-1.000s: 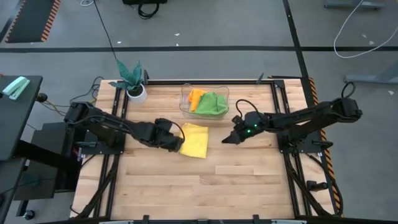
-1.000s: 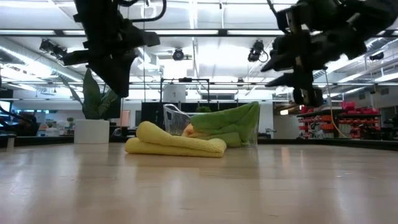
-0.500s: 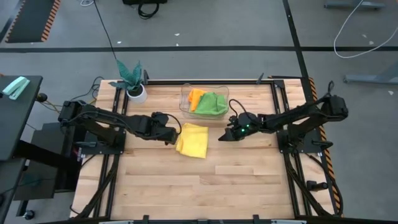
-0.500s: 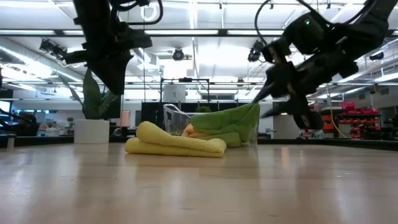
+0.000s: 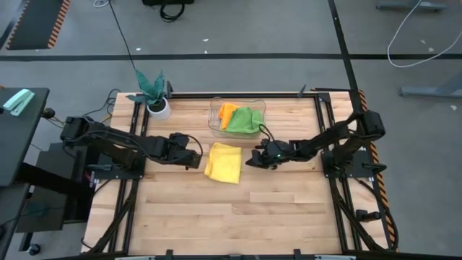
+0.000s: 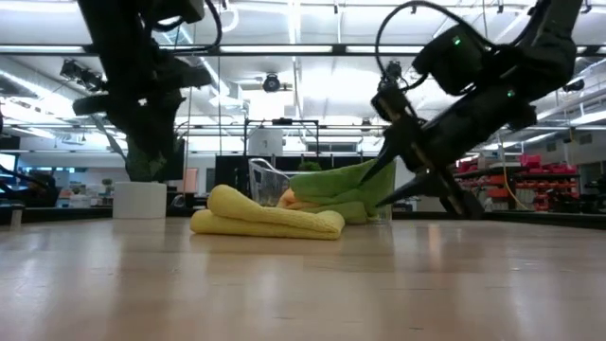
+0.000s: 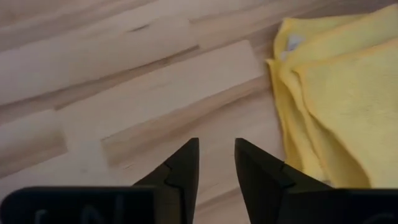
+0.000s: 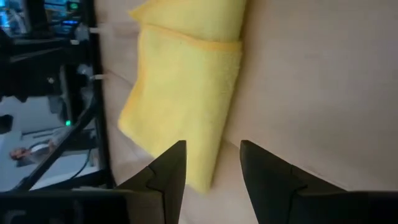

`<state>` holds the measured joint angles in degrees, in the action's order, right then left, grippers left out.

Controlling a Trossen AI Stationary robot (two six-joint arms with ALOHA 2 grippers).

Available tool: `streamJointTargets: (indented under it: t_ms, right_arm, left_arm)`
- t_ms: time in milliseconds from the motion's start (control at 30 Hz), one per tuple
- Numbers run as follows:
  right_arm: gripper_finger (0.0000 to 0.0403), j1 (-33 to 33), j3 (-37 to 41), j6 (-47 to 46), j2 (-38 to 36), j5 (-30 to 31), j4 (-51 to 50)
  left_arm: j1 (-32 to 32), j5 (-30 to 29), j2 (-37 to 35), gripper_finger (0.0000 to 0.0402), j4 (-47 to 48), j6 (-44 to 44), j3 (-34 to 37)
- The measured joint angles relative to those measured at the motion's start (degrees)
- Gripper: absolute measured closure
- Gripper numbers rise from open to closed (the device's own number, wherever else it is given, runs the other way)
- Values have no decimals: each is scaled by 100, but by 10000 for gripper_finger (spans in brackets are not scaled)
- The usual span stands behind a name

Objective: Fold microfiber towels
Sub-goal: Put the yellow microfiber cloth into the transparent bin

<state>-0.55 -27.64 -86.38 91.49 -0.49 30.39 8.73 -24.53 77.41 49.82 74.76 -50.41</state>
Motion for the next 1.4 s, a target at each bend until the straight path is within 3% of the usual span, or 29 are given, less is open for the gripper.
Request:
streamJointTargets:
  t_ms: [600, 867, 1000, 1400]
  right_arm:
    - [245, -3, -1300, -56, 1622, -195, 220]
    - [244, -30, -1196, 194, 1240, -134, -644]
    - [245, -180, -1084, 17, 996, 326, -1132]
    - [243, -292, -1033, -671, 1094, 614, -849]
  left_arm:
    - [-31, 676, -28, 284, -1689, -86, 1093]
    - [-24, 710, -28, 280, -2005, -316, 1184]
    - [-31, 710, -28, 282, -2319, -358, 1184]
    - [-639, 1145, -22, 275, -2813, -965, 1184]
